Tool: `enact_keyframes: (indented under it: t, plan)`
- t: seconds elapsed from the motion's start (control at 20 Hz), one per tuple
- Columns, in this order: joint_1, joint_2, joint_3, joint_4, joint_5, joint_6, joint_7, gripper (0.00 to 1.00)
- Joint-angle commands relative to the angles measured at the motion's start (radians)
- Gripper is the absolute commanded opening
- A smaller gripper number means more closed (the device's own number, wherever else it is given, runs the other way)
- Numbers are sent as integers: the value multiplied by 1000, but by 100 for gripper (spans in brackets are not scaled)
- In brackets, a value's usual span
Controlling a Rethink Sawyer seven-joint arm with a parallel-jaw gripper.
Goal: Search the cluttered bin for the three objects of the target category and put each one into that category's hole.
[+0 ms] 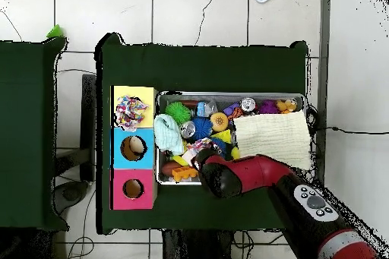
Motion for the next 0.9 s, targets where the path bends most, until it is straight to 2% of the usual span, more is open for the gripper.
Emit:
enact_keyframes:
  t: [0.05, 0.65, 0.9]
  plan:
    - [13, 31, 91, 95, 29, 189, 5, 0]
    - [5, 12, 119, 114, 53, 221, -4, 0]
    - [-13, -10, 149, 141, 91, 247, 8, 0]
